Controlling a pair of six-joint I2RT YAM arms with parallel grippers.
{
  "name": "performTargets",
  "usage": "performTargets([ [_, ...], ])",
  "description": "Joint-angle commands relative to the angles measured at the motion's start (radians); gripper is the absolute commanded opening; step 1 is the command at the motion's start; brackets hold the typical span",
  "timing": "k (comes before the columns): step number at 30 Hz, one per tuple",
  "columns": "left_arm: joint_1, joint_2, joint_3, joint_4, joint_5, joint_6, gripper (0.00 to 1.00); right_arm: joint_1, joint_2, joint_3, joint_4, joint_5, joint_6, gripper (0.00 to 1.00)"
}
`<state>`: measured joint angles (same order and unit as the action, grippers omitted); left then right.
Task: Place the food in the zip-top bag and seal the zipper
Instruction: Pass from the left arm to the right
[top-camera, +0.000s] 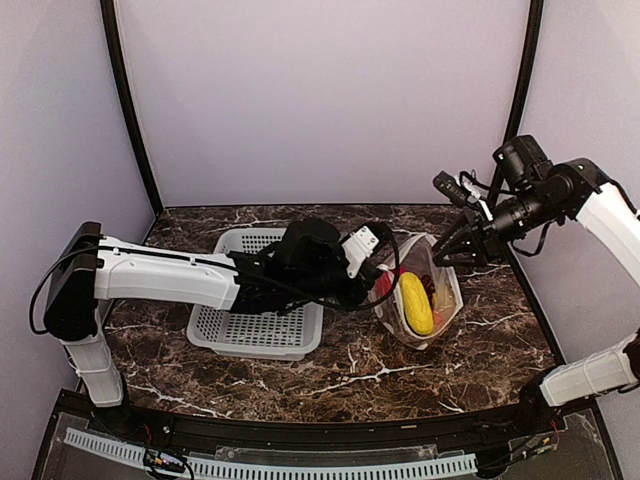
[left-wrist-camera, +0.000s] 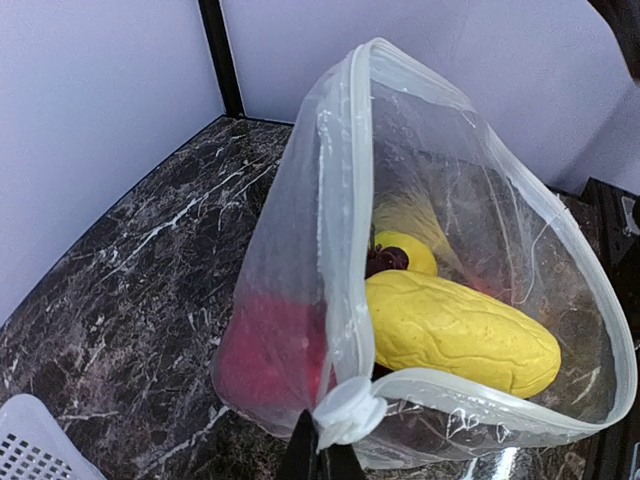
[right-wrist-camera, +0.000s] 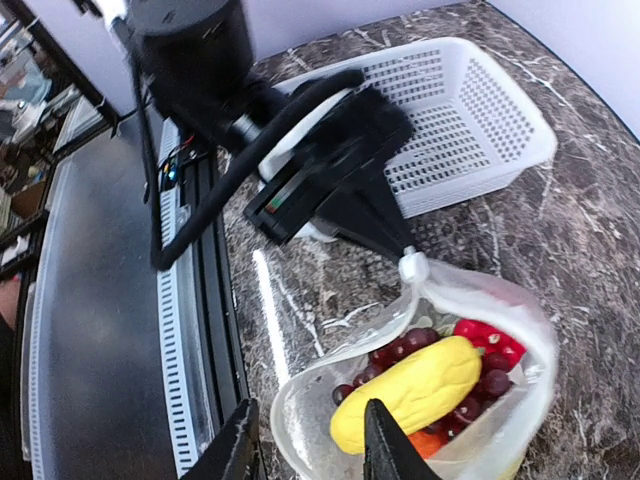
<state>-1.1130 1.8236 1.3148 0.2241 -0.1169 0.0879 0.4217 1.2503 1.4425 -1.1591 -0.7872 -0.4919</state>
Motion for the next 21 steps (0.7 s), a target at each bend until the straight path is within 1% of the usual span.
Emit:
performTargets([
  [1,0.026,-0.105,0.043,-0.047,0.034,-0.186,0.01,0.083,-0.044,-0.108,-0.052,0.03,-0.105,0.38],
  [4,0.048,-0.138,0.053,-0.062,0.095,-0.253,0.01,0.143,-0.07,-0.163,-0.074,0.082,-0.125,0.42],
  [6,0.052,-0.167,0.052,-0.071,0.111,-0.288,0.01,0.167,-0.091,-0.191,-0.078,0.124,-0.135,0.46],
  [8,0.059,-0.181,0.04,-0.072,0.113,-0.295,0.01,0.18,-0.116,-0.221,-0.058,0.158,-0.138,0.52],
  [10,0.067,-0.181,0.032,-0.076,0.155,-0.304,0.01,0.186,-0.138,-0.255,-0.004,0.187,-0.136,0.56],
  [15,0.068,-0.185,0.023,-0.072,0.203,-0.325,0.01,0.193,-0.12,-0.271,0.099,0.224,-0.127,0.58],
  [21,0.068,-0.199,0.004,-0.08,0.206,-0.311,0.01,0.205,-0.065,-0.261,0.175,0.281,-0.109,0.57],
])
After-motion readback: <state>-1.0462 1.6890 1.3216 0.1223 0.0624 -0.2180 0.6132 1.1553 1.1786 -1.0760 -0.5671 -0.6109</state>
